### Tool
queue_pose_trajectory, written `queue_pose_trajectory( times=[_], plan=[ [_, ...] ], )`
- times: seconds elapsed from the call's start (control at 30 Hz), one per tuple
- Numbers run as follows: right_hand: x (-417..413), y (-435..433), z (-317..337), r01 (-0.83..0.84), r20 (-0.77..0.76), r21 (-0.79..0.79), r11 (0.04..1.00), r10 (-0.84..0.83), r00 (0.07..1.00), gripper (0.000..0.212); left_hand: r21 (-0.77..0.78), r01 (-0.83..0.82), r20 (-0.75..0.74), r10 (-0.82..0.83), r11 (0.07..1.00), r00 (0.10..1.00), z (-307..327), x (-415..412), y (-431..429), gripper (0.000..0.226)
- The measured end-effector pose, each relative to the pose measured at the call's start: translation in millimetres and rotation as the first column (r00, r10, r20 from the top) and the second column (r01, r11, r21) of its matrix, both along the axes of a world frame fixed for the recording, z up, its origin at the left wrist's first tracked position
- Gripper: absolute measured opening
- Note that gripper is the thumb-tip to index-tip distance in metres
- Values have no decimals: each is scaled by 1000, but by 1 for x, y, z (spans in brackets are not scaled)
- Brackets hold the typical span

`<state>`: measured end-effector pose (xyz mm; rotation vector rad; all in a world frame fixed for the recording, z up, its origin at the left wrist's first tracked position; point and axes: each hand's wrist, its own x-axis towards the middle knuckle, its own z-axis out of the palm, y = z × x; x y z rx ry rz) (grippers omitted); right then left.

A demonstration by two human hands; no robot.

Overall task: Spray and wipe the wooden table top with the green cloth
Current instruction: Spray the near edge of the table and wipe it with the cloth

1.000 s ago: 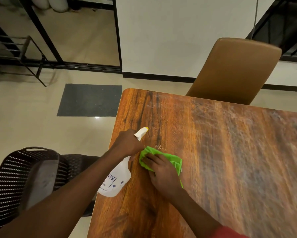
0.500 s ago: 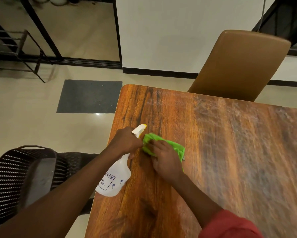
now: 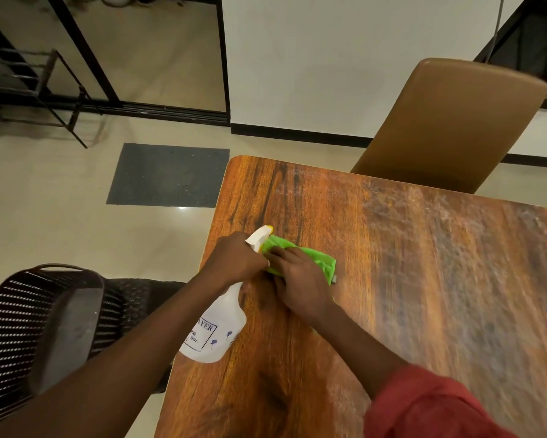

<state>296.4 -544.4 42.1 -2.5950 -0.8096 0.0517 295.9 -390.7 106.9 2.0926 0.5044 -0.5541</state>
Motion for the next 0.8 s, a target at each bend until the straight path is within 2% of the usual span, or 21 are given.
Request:
queue_pose_trajectory(
  times=[0.07, 0.13, 0.23, 0.37, 0.5, 0.67, 0.8],
  plan=[
    [21, 7, 3, 41, 25, 21, 999, -42, 999, 38, 9, 0, 15, 0, 1000, 1000, 0, -1, 1, 38],
    [37, 12, 1, 91, -1, 26, 996, -91, 996, 31, 25, -2, 29, 1, 1000, 1000, -1, -2, 2, 33],
    [43, 14, -3, 142, -9, 40, 989, -141, 990, 33, 39, -1, 14, 0, 999, 1000, -1, -3, 4, 32],
    [8, 5, -3, 138, 22, 96, 986, -141, 990, 33, 46, -10, -8, 11, 999, 1000, -1, -4, 5, 29],
    [-18, -15, -18, 101, 30, 50, 994, -102, 994, 42, 43, -7, -19, 8, 999, 1000, -2, -3, 6, 30],
    [28, -11, -15, 261, 22, 55, 964, -262, 965, 36, 53, 2, 7, -3, 999, 1000, -1, -4, 9, 37],
    [30, -14, -14, 296, 6, 53, 954, -297, 955, 34, 33, -17, 17, 17, 999, 1000, 1, -7, 6, 30]
  ],
)
